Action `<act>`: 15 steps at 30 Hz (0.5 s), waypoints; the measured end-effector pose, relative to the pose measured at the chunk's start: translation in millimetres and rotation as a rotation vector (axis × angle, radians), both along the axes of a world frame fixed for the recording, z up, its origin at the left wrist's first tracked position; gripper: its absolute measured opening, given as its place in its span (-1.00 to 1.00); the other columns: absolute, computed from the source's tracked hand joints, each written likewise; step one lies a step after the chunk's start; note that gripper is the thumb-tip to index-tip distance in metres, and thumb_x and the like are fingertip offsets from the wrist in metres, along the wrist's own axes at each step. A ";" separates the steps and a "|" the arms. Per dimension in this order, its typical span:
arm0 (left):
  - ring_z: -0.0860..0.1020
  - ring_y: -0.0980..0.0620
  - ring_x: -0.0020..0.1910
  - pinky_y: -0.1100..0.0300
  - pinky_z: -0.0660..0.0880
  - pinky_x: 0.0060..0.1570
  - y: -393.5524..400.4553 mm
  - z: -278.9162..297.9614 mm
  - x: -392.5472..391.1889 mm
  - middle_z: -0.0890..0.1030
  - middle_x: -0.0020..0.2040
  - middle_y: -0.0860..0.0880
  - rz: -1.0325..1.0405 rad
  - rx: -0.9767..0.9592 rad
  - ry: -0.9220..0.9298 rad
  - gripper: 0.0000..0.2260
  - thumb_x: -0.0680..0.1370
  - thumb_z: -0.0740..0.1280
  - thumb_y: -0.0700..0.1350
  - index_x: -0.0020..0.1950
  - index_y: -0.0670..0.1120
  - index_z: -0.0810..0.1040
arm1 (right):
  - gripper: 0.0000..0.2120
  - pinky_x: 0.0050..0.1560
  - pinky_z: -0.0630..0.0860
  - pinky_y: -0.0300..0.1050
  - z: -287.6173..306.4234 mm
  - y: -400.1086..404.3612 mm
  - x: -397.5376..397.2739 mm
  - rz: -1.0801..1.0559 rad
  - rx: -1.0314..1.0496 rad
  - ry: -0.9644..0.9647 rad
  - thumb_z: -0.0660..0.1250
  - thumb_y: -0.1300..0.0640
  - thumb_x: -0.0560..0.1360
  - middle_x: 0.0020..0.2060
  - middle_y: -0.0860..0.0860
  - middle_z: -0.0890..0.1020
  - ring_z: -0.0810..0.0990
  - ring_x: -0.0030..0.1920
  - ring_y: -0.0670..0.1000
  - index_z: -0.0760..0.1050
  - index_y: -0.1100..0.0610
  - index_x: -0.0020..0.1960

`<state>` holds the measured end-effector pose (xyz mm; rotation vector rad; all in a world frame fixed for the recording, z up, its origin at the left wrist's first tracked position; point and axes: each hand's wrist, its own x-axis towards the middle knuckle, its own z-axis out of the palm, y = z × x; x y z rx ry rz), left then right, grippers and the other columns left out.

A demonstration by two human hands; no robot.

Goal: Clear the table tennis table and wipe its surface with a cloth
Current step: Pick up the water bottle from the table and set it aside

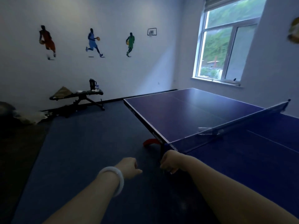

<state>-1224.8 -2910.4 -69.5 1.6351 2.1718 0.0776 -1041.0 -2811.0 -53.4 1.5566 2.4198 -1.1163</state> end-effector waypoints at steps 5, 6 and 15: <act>0.49 -0.03 0.19 0.13 0.44 0.15 107.0 7.9 -60.8 0.51 0.23 -0.07 -0.061 -0.018 0.027 -0.66 0.58 0.31 0.09 0.22 -0.11 0.49 | -0.69 -0.07 0.65 -0.07 -5.5 100.6 -61.3 -0.080 -0.053 0.048 0.37 0.21 0.53 0.03 0.17 0.63 0.60 -0.15 0.03 0.53 0.25 0.25; 0.49 -0.04 0.18 0.12 0.44 0.16 127.1 9.0 -71.9 0.51 0.23 -0.08 -0.072 -0.008 0.022 -0.66 0.58 0.31 0.09 0.22 -0.12 0.49 | -0.73 -0.01 0.65 -0.02 -7.5 119.7 -71.6 -0.104 -0.053 0.052 0.37 0.20 0.53 0.06 0.21 0.64 0.60 -0.10 0.06 0.56 0.26 0.21; 0.52 -0.04 0.12 0.16 0.43 0.05 307.7 -11.9 -142.2 0.57 0.15 -0.10 -0.267 -0.050 0.000 -0.67 0.58 0.32 0.05 0.17 -0.19 0.55 | -0.78 -0.03 0.66 -0.01 -37.3 259.2 -130.9 -0.288 -0.077 0.040 0.41 0.19 0.52 -0.02 0.17 0.65 0.65 -0.04 0.10 0.59 0.25 0.13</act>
